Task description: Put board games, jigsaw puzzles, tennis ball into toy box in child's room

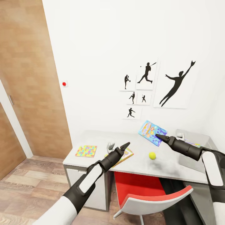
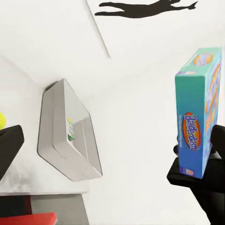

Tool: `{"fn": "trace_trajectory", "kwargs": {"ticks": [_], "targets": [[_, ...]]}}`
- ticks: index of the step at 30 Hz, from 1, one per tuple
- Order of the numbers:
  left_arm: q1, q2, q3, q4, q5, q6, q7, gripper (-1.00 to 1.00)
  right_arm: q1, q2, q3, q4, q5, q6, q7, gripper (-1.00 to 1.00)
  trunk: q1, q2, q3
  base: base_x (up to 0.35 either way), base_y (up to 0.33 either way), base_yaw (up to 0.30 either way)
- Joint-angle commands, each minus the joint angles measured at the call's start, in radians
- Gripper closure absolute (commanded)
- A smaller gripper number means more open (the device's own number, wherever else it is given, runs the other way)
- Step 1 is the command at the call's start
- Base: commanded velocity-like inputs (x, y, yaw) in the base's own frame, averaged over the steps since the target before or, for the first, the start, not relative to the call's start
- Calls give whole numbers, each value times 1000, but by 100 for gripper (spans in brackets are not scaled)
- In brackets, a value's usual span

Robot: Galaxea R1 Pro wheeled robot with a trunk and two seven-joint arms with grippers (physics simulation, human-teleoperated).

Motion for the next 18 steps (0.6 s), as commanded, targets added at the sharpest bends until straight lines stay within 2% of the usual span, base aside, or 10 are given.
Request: {"fn": "trace_trajectory", "kwargs": {"ticks": [1,2,3,6,9,10,13,14,18], "targets": [[-7,5,2,1,11,24,7,-100,-33,-21,-3,50,0,6,-14,100,0,-1,0,0,0,0],[-12,11,4,1,12,42,14,-100,-68,-44,-4,106,0,6,-40,100,0,-1,0,0,0,0],[-12,11,4,1,12,42,14,-100,-68,-44,-4,106,0,6,-40,100,0,-1,0,0,0,0],[-24,26,9,-1,13,94,27,-100,-179,-114,-4,296,-1,6,-113,100,0,-1,0,0,0,0],[-32,38,11,-3,13,125,34,-100,-267,-174,-3,451,-1,6,-154,100,0,-1,0,0,0,0],[-32,38,11,-3,13,125,34,-100,-267,-174,-3,451,-1,6,-154,100,0,-1,0,0,0,0],[-36,54,13,-4,13,141,39,-100,-315,-217,-3,536,-2,6,-174,100,0,-1,0,0,0,0],[-36,54,13,-4,13,141,39,-100,-315,-217,-3,536,-2,6,-174,100,0,-1,0,0,0,0],[-40,76,13,-5,12,150,53,-100,-344,-250,-3,583,-3,6,-161,100,0,-1,0,0,0,0]]}}
